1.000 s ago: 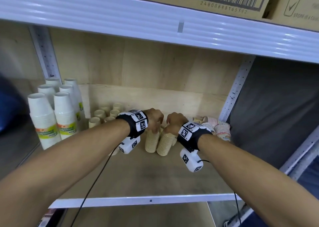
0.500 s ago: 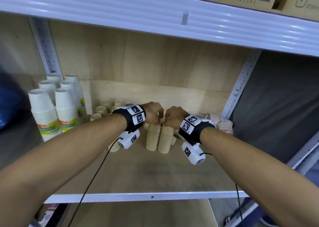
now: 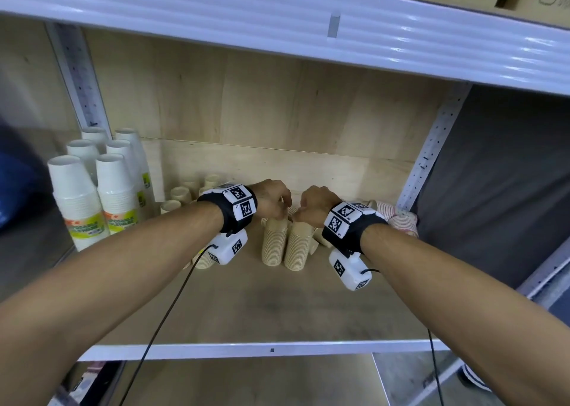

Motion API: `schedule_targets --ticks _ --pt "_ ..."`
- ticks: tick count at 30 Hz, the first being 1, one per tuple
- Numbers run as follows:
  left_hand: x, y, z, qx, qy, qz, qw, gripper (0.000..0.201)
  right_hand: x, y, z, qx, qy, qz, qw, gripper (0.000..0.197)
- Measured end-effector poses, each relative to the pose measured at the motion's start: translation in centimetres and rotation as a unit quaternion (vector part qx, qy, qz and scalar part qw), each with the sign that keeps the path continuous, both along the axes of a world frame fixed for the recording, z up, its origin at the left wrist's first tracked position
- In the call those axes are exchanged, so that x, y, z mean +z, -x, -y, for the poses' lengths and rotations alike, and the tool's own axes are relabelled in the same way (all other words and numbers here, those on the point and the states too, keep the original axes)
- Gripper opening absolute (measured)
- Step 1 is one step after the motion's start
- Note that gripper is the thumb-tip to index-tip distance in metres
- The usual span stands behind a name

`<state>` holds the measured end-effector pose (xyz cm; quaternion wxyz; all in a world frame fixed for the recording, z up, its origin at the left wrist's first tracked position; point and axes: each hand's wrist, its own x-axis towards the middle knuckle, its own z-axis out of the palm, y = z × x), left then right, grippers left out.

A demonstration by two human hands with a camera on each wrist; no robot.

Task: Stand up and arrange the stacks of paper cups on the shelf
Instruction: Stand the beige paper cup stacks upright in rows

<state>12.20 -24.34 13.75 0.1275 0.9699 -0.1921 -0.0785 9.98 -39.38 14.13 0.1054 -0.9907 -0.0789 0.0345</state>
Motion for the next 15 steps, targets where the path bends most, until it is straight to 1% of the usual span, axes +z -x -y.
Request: schedule_targets --ticks 2,3,6,9,11,13,14,15 --pt "0.0 -0.1 0.0 0.009 0.005 0.011 1.000 0.037 0.0 -0.1 -0.3 0.000 0.002 -0.007 1.000 0.026" --pt "0.0 -0.2 0.0 0.015 0.009 0.015 1.000 0.037 0.2 -0.1 -0.4 0.008 0.005 -0.015 1.000 0.025" --pt "-0.2 -0.2 -0.1 0.017 0.022 0.010 1.000 0.043 0.4 -0.1 -0.4 0.031 0.018 -0.033 0.999 0.032" --pt "-0.3 -0.2 -0.3 -0.001 0.032 -0.004 0.999 0.046 0.4 -0.1 -0.3 0.020 0.022 -0.014 0.999 0.039" --pt "-0.3 -0.3 -0.5 -0.010 0.027 -0.005 1.000 0.043 0.2 -0.4 -0.5 0.002 0.029 -0.008 1.000 0.032" --pt "-0.4 -0.4 -0.6 -0.008 0.025 -0.001 1.000 0.038 0.0 -0.6 -1.0 -0.028 0.026 0.000 0.999 0.032" --pt "-0.4 -0.4 -0.6 -0.001 0.027 0.004 1.000 0.035 0.0 -0.5 -1.3 -0.037 0.028 0.009 0.999 0.029" --pt "-0.4 -0.4 -0.5 0.005 0.030 0.010 0.999 0.032 0.1 -0.5 -1.5 -0.041 0.038 0.004 0.998 0.017"
